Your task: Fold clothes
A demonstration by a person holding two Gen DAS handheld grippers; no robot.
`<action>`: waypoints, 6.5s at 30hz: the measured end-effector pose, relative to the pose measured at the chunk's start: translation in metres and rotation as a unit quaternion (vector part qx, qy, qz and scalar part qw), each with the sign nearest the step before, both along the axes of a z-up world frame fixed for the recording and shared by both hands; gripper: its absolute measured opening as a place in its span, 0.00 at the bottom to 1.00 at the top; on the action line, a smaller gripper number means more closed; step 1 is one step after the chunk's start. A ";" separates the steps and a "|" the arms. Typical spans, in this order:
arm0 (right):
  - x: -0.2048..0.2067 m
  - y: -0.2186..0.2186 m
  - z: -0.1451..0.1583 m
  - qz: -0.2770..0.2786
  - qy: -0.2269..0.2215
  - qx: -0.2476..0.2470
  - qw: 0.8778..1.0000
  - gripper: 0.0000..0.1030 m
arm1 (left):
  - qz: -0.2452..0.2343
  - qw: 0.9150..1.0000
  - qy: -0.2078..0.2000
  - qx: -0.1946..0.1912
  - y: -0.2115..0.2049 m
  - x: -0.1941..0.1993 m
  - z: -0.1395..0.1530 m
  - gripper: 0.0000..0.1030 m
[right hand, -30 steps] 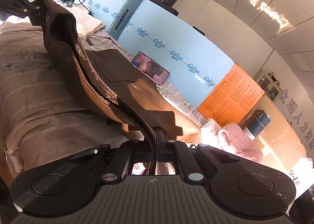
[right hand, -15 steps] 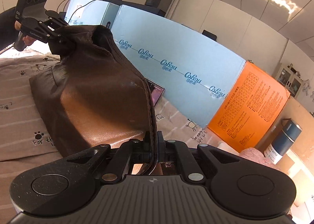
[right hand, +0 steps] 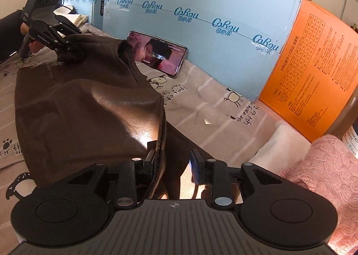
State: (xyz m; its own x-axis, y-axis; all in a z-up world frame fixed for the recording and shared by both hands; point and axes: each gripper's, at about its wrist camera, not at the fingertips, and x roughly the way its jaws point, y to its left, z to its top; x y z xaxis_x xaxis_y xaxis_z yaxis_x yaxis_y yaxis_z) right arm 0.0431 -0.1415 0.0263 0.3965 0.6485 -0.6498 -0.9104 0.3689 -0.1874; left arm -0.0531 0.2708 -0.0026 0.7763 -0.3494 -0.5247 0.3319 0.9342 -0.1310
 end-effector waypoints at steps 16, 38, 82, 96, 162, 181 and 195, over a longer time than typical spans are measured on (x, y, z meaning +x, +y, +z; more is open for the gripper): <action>-0.010 -0.066 0.042 -0.104 -0.028 0.123 0.987 0.74 | 0.056 0.992 -0.044 -0.104 0.012 -0.015 -0.016 0.67; 0.001 -0.065 -0.035 -0.293 0.050 0.167 0.940 0.14 | 0.215 0.975 -0.042 0.041 -0.038 -0.039 -0.013 0.25; -0.116 -0.101 -0.019 -0.435 0.068 0.317 0.840 0.91 | 0.266 0.958 0.012 -0.101 -0.032 -0.106 -0.011 0.92; -0.098 -0.111 -0.044 -0.443 0.368 0.392 0.717 0.94 | 0.240 0.962 0.020 -0.130 -0.043 -0.118 -0.020 0.94; -0.170 0.135 -0.019 -0.055 0.126 0.178 0.974 0.74 | 0.204 0.958 -0.077 -0.186 -0.044 -0.133 -0.014 0.97; -0.123 0.051 -0.014 0.033 0.205 0.254 0.945 0.95 | 0.151 0.980 0.081 -0.106 -0.104 -0.033 -0.011 0.96; -0.110 0.048 -0.022 -0.005 0.223 0.276 0.935 0.95 | 0.129 0.992 -0.016 0.004 -0.121 -0.052 0.010 0.17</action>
State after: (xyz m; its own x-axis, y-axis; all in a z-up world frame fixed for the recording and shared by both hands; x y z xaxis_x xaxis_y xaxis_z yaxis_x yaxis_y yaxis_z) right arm -0.0673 -0.0935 0.0044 0.1731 0.9316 -0.3196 -0.8488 0.3057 0.4314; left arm -0.1053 0.1501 0.0073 0.8555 -0.1325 -0.5005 0.0856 0.9896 -0.1157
